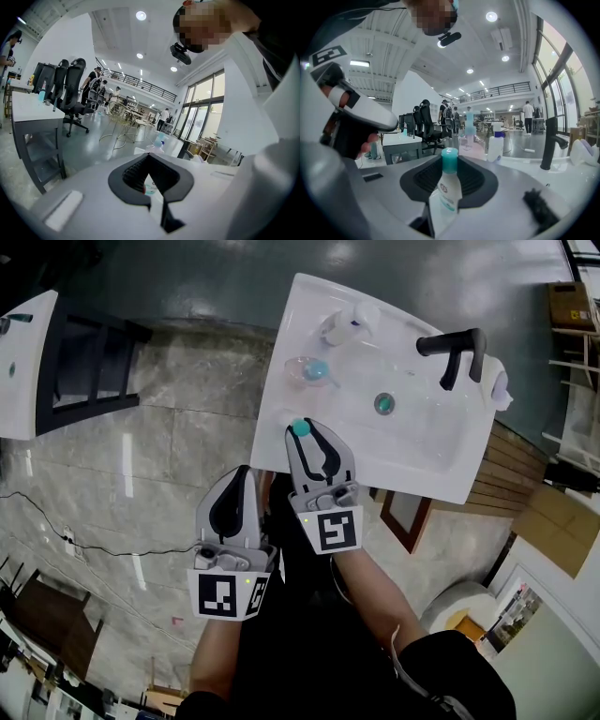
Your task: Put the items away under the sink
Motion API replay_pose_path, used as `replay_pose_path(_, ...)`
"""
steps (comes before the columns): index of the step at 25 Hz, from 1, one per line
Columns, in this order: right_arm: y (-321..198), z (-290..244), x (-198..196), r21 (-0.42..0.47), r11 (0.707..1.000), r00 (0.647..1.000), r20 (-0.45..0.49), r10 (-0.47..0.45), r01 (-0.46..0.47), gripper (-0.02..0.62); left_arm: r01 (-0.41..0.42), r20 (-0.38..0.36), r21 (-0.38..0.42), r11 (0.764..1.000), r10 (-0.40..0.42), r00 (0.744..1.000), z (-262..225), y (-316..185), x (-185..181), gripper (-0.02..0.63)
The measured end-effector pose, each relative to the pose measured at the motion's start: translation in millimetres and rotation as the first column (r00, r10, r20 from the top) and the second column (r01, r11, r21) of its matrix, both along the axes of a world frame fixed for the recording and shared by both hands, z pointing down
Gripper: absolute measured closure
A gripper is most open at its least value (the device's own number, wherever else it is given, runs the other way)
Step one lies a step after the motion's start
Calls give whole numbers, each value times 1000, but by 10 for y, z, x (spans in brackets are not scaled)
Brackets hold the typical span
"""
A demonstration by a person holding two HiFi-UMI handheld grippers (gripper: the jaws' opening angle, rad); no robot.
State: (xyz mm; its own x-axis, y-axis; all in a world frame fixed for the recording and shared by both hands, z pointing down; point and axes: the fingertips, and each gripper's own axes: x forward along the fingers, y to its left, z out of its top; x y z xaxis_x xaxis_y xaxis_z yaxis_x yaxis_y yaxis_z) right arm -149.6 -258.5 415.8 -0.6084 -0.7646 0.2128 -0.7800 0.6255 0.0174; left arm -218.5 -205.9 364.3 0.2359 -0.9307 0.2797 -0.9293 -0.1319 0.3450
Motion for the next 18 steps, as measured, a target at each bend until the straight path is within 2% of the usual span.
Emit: replay_pose_path(18, 66, -44, 20, 7, 1000, 1000, 4, -20, 20, 489, 4, 3, 8, 1000, -4, 1000, -45, 58, 1, 598)
